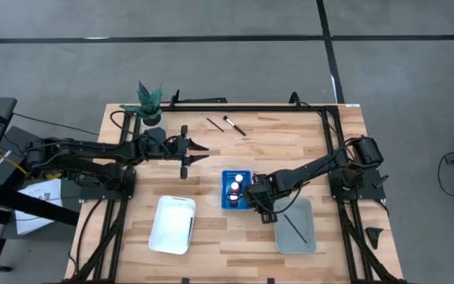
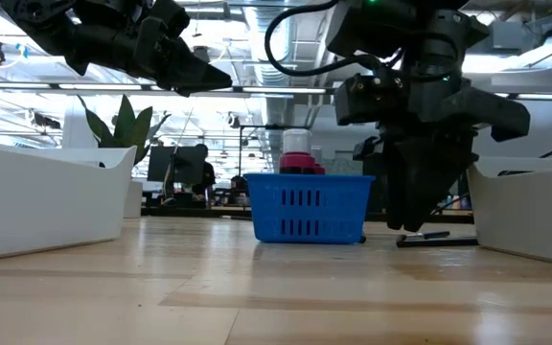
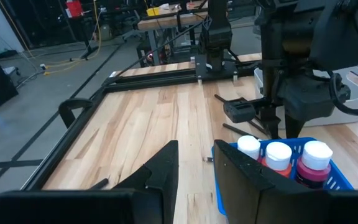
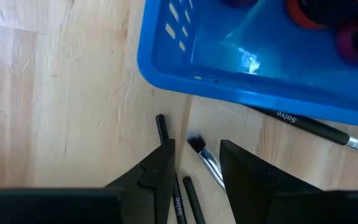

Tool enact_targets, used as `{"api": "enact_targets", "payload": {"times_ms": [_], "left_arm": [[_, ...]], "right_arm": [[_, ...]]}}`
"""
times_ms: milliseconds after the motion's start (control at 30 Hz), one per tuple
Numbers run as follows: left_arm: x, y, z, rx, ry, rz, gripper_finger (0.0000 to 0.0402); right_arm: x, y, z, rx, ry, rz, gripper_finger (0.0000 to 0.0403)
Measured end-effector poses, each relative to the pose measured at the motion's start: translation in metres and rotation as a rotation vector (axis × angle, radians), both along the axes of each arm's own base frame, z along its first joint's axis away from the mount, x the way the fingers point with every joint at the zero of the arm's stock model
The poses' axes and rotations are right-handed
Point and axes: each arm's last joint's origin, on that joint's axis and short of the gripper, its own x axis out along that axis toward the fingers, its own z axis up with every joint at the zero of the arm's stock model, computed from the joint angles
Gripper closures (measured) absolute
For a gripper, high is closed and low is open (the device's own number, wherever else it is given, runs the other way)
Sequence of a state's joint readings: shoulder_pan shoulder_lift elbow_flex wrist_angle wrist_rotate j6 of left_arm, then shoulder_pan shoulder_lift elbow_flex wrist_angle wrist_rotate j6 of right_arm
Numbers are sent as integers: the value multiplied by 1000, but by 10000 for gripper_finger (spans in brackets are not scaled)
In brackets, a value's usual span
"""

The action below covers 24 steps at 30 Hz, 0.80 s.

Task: Pick & Place Paint Supplies
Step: Put the eyeshadow brush into the gray bin

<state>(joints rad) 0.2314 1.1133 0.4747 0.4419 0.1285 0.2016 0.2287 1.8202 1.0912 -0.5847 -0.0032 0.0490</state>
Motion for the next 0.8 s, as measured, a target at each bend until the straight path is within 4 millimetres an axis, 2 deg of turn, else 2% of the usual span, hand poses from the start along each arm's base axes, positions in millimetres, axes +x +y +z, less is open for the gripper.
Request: {"api": "enact_targets", "payload": {"times_ms": [400, 667, 800], "left_arm": [[0, 0, 0, 0, 0, 0, 308], [0, 0, 0, 0, 0, -1, 308], [0, 0, 0, 0, 0, -1, 308]], "right_arm": [[3, 1, 1, 13, -34, -1, 281], [4, 2, -11, 21, 10, 3, 281], [3, 1, -10, 19, 21, 2, 281]]}}
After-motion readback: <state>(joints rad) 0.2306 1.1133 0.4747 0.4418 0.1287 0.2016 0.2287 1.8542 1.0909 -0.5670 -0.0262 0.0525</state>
